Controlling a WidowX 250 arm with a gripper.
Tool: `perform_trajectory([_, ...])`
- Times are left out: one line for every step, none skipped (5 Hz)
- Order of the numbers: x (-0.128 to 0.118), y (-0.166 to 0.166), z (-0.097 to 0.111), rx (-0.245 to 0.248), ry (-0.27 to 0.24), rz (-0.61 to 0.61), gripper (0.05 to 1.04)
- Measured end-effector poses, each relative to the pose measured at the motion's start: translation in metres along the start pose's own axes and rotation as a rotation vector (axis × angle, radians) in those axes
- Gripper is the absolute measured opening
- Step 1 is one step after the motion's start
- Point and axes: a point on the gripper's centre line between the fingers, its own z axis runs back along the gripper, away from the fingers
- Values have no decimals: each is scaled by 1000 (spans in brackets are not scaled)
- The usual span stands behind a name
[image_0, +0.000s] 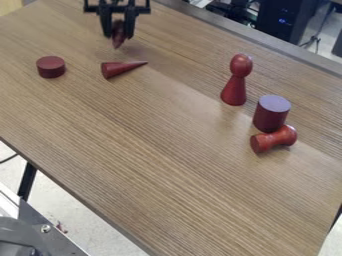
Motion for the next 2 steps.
perform_trajectory([8,-29,38,39,-80,-102,437])
perform_trajectory([15,-48,43,31,-74,-204,437])
